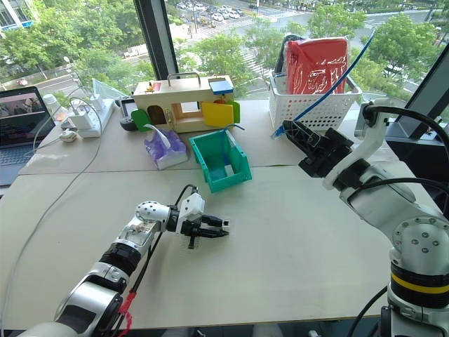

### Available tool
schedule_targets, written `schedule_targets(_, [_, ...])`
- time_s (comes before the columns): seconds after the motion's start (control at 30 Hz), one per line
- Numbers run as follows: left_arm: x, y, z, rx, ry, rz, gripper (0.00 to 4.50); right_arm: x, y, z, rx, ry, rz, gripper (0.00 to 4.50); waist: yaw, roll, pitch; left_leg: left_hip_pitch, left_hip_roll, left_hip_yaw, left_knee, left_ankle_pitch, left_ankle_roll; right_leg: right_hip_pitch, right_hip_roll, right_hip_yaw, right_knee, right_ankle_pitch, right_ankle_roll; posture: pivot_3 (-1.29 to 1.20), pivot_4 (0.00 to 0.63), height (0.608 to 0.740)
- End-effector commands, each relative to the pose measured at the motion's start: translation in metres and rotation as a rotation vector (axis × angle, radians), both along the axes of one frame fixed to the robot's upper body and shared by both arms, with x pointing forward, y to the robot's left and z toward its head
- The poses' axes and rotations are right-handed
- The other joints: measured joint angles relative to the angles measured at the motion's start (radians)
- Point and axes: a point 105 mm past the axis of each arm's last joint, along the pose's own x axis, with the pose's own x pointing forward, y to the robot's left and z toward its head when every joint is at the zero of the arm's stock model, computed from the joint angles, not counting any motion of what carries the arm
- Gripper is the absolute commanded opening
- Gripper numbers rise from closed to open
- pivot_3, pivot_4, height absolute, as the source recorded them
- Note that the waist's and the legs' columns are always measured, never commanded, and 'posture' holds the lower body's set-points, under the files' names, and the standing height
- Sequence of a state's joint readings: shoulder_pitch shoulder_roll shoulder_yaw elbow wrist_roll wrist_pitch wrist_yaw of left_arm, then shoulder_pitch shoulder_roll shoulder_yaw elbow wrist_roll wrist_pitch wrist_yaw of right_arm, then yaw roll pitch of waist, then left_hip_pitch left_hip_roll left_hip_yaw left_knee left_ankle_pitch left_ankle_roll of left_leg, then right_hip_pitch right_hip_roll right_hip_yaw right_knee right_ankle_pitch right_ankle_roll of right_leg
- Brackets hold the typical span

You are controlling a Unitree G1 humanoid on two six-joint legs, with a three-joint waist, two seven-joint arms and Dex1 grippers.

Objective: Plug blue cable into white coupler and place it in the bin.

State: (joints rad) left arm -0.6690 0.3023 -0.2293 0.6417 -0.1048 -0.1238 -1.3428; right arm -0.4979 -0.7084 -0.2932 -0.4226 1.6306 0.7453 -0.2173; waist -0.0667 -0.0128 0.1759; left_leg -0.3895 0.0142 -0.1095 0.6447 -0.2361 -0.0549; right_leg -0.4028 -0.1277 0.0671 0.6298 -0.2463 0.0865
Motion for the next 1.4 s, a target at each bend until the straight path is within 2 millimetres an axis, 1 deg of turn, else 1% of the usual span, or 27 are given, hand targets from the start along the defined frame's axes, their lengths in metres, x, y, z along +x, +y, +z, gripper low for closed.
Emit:
schedule_targets(0.03, [-0.004, -0.003, -0.009, 0.057, -0.005, -0.016, 0.61, -0.005, -0.001, 0.004, -0.019, -0.03, -0.001, 0.0, 0.002, 0.0, 0.0, 0.0, 0.0, 0.0, 0.0, 0.0, 0.0, 0.0, 0.0, 0.0, 0.0, 0.0, 0.0, 0.0, 0.15, 0.74])
schedule_targets(0.13, [0.001, -0.003, -0.004, 0.072, -0.024, 0.017, 0.61, -0.004, -0.004, -0.011, -0.057, 0.014, -0.022, 0.0, 0.006, 0.0, 0.0, 0.0, 0.0, 0.0, 0.0, 0.0, 0.0, 0.0, 0.0, 0.0, 0.0, 0.0, 0.0, 0.0, 0.15, 0.74])
schedule_targets(0.23, [0.01, 0.001, 0.001, 0.137, -0.083, 0.062, 0.61, -0.003, -0.005, -0.031, -0.129, 0.07, -0.057, 0.0, 0.011, 0.0, 0.0, 0.0, 0.0, 0.0, 0.0, 0.0, 0.0, 0.0, 0.0, 0.0, 0.0, 0.0, 0.0, 0.0, 0.15, 0.74])
schedule_targets(0.3, [0.021, 0.007, 0.005, 0.221, -0.115, 0.132, 0.61, -0.003, -0.002, -0.041, -0.151, 0.096, -0.069, 0.0, 0.012, 0.0, 0.0, 0.0, 0.0, 0.0, 0.0, 0.0, 0.0, 0.0, 0.0, 0.0, 0.0, 0.0, 0.0, 0.0, 0.15, 0.74])
schedule_targets(0.33, [0.025, 0.011, 0.005, 0.282, -0.158, 0.153, 0.61, -0.003, 0.002, -0.046, -0.167, 0.106, -0.072, 0.0, 0.01, 0.0, 0.0, 0.0, 0.0, 0.0, 0.001, 0.0, 0.0, 0.0, 0.0, 0.0, 0.0, 0.0, 0.0, 0.0, 0.15, 0.74])
schedule_targets(0.37, [0.026, 0.011, 0.006, 0.305, -0.139, 0.185, 0.61, -0.003, 0.008, -0.056, -0.195, 0.125, -0.074, 0.0, 0.007, 0.0, 0.0, 0.001, 0.0, 0.0, 0.001, 0.001, 0.001, 0.0, 0.0, 0.0, 0.001, 0.0, 0.0, 0.0, 0.15, 0.74])
schedule_targets(0.43, [0.022, 0.008, 0.007, 0.31, -0.092, 0.212, 0.61, -0.005, 0.017, -0.067, -0.223, 0.146, -0.074, 0.0, 0.0, 0.0, -0.001, 0.002, 0.0, 0.0, 0.0, 0.001, 0.002, 0.001, 0.0, 0.0, 0.002, 0.0, 0.0, 0.0, 0.15, 0.74])
schedule_targets(0.5, [0.009, -0.004, 0.009, 0.286, -0.001, 0.206, 0.61, -0.008, 0.028, -0.085, -0.209, 0.196, -0.064, 0.0, -0.002, 0.0, -0.001, 0.002, 0.0, 0.0, 0.0, 0.001, 0.002, 0.001, 0.001, 0.0, 0.002, 0.0, 0.0, 0.0, 0.15, 0.74])
schedule_targets(0.57, [-0.001, -0.013, 0.013, 0.269, 0.055, 0.206, 0.61, -0.012, 0.037, -0.097, -0.19, 0.234, -0.053, 0.0, -0.001, 0.0, -0.001, 0.002, 0.0, -0.001, 0.0, 0.001, 0.002, 0.001, 0.001, 0.0, 0.002, 0.0, 0.0, 0.0, 0.15, 0.74])
schedule_targets(0.77, [-0.008, -0.017, 0.014, 0.272, 0.095, 0.254, 0.61, -0.014, 0.048, -0.112, -0.139, 0.292, -0.055, 0.0, 0.006, 0.0, -0.001, 0.0, 0.0, -0.001, 0.0, 0.001, 0.002, 0.0, 0.001, 0.0, 0.001, 0.0, 0.0, 0.0, 0.15, 0.74])
schedule_targets(1.0, [-0.013, -0.022, 0.014, 0.246, 0.165, 0.31, 0.61, -0.012, 0.063, -0.137, -0.072, 0.382, -0.039, 0.0, 0.011, 0.0, -0.001, 0.001, 0.0, -0.001, 0.0, 0.001, 0.002, 0.0, 0.001, 0.0, 0.001, 0.0, 0.0, 0.0, 0.15, 0.74])
schedule_targets(1.17, [-0.024, -0.025, 0.012, 0.24, 0.201, 0.299, 0.61, -0.01, 0.075, -0.144, -0.058, 0.403, -0.012, 0.0, 0.013, 0.0, -0.001, 0.001, 0.0, -0.001, -0.001, 0.001, 0.002, 0.0, 0.001, 0.0, 0.001, 0.0, 0.0, 0.0, 0.15, 0.74])
schedule_targets(1.3, [-0.025, -0.024, 0.014, 0.235, 0.211, 0.305, 0.61, -0.009, 0.08, -0.149, -0.078, 0.407, 0.004, 0.0, 0.017, 0.0, -0.001, 0.001, 0.0, -0.001, -0.001, 0.001, 0.002, 0.0, 0.001, 0.0, 0.001, 0.0, 0.0, 0.0, 0.15, 0.74])
schedule_targets(1.4, [-0.026, -0.024, 0.014, 0.238, 0.211, 0.307, 0.61, -0.007, 0.08, -0.157, -0.095, 0.423, 0.005, 0.0, 0.017, 0.0, -0.001, 0.001, 0.0, -0.001, -0.001, 0.001, 0.002, 0.0, 0.001, 0.0, 0.001, 0.0, 0.0, 0.0, 0.15, 0.74])
